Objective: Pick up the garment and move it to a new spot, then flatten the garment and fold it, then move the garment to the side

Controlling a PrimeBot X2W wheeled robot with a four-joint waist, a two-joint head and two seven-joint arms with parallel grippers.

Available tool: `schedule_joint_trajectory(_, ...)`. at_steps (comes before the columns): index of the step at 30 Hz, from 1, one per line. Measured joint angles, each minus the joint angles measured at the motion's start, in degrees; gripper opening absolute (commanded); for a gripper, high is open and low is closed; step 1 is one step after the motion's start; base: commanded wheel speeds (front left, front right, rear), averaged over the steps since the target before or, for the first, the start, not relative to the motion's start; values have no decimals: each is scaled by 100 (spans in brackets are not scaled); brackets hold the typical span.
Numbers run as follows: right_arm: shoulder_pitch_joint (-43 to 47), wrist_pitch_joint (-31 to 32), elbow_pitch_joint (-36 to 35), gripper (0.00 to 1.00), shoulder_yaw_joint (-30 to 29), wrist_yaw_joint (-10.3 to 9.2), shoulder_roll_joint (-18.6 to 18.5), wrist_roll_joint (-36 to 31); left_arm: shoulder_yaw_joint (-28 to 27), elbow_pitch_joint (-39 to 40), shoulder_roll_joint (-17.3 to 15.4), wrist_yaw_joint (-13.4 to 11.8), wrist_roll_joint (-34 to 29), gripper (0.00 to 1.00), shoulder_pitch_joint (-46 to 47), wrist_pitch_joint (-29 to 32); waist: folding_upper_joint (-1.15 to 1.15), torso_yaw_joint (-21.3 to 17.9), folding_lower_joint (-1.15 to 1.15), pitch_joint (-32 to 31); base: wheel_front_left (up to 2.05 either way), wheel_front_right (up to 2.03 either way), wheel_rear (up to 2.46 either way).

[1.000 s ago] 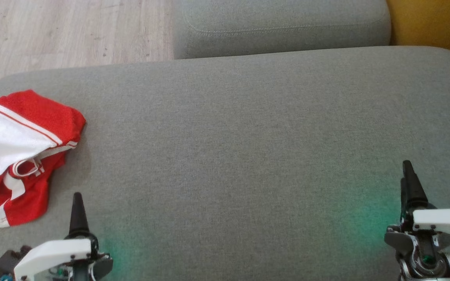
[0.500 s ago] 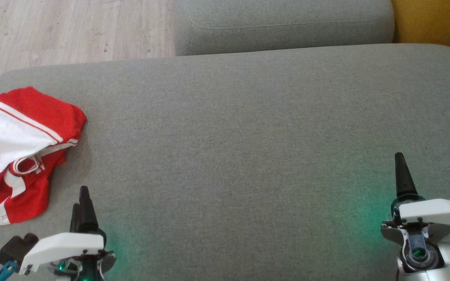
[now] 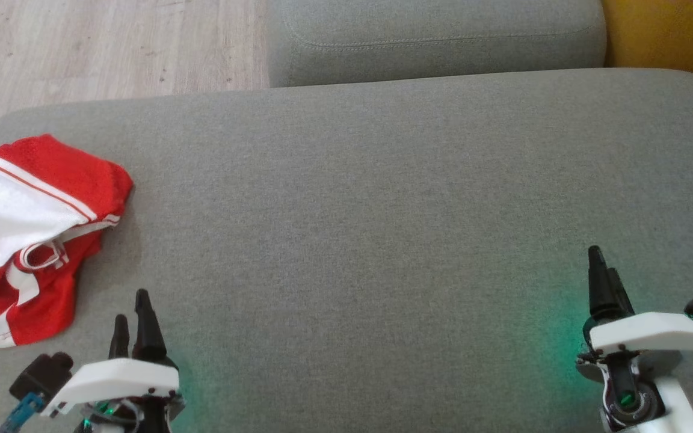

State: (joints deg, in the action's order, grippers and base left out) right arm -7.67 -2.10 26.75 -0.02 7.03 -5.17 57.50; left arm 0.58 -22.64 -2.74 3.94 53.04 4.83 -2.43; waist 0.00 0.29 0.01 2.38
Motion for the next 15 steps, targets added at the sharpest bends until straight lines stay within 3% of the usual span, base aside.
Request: schedule_joint_trajectory(15,-234,-266,349,100,181,0,-87,-1044,234,-297,-41,-226,-1031,100,25,-248,0,10,0,67,0,0,0)
